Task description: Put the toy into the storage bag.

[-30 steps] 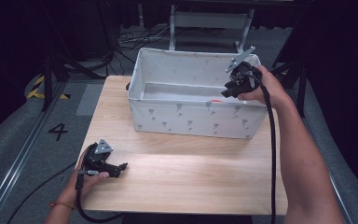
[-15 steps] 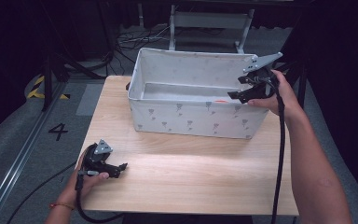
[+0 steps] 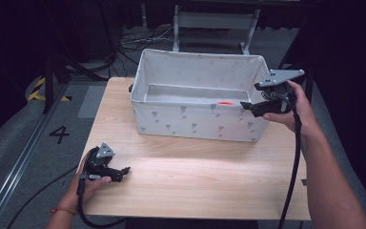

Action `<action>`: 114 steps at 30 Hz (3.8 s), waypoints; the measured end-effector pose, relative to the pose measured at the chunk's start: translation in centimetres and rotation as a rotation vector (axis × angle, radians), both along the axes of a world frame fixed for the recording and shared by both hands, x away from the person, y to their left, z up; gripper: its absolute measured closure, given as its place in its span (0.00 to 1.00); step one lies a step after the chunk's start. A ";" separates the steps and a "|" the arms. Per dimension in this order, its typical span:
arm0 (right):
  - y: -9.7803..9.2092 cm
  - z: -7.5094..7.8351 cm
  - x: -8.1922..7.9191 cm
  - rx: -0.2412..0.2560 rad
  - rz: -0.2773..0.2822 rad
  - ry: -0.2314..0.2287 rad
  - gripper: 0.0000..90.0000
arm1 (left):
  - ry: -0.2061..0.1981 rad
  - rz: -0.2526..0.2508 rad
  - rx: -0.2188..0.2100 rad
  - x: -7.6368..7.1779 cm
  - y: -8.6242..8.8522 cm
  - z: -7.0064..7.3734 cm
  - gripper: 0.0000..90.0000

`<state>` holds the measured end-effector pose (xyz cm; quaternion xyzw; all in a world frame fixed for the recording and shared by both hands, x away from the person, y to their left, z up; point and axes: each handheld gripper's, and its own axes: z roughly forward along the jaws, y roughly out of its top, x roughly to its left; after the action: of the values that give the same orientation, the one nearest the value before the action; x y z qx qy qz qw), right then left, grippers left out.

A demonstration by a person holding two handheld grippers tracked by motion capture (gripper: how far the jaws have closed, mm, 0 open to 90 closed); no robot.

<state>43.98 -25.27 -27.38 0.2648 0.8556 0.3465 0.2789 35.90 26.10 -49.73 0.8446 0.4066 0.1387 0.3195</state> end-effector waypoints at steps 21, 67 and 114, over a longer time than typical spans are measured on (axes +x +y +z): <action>-1.9 -3.5 -5.7 -0.053 -0.018 -0.066 0.21 | -0.005 0.007 0.003 0.0 0.0 0.0 0.02; -8.9 -18.8 -9.8 -0.049 -0.166 0.150 0.20 | -0.005 0.027 0.004 -0.1 -0.1 0.0 0.01; -11.4 -22.8 -10.9 0.191 -0.254 0.258 0.17 | -0.004 0.051 0.008 -0.1 -0.2 0.0 0.00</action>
<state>33.06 -36.63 -50.23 0.4380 0.8072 0.3515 0.1818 35.75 25.86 -49.74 0.8351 0.4267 0.1500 0.3133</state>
